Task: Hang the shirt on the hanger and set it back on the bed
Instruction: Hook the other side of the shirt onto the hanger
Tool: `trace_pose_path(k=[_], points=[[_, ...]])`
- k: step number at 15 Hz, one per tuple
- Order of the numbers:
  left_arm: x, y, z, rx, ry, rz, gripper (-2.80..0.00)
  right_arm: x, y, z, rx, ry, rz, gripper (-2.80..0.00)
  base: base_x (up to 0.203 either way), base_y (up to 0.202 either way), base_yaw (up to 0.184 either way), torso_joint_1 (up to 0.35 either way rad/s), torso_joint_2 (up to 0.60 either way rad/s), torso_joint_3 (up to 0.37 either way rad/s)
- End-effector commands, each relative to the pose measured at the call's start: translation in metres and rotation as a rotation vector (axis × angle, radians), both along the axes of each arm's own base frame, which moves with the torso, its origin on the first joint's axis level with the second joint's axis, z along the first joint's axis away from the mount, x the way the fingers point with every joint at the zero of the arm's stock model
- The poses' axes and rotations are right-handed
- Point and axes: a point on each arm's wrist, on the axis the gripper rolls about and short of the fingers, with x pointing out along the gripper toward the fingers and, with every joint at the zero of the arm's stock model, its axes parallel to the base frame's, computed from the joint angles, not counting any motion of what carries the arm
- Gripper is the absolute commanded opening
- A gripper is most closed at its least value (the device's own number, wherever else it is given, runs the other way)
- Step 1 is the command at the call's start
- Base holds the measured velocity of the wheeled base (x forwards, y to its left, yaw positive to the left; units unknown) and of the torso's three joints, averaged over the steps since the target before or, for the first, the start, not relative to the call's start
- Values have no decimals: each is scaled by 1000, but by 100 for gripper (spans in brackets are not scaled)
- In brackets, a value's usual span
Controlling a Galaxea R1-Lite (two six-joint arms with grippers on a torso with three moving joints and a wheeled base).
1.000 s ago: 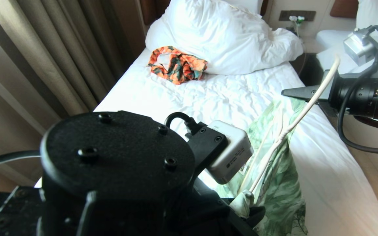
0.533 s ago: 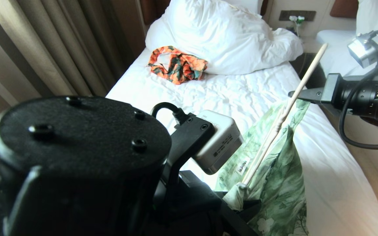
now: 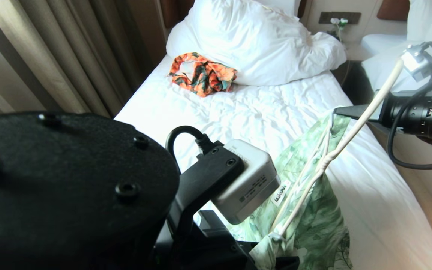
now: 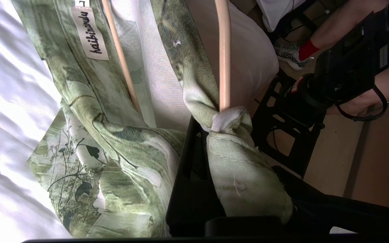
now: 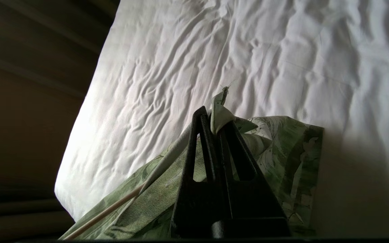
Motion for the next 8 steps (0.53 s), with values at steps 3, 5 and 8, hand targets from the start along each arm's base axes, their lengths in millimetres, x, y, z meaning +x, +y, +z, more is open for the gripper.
trace_pose_path(k=[3, 5, 8], points=[[-3, -6, -2, 7, 12, -26, -280, -1, 2, 4, 6, -14, 9, -280, 0, 0, 0, 0, 0, 0], [-3, -11, -6, 20, 16, -31, -280, -6, 2, 9, 9, -28, 15, -280, 0, 0, 0, 0, 0, 0], [-1, -16, -11, 39, 22, -31, -280, -18, 1, 19, 15, -64, 21, -280, 0, 0, 0, 0, 0, 0]])
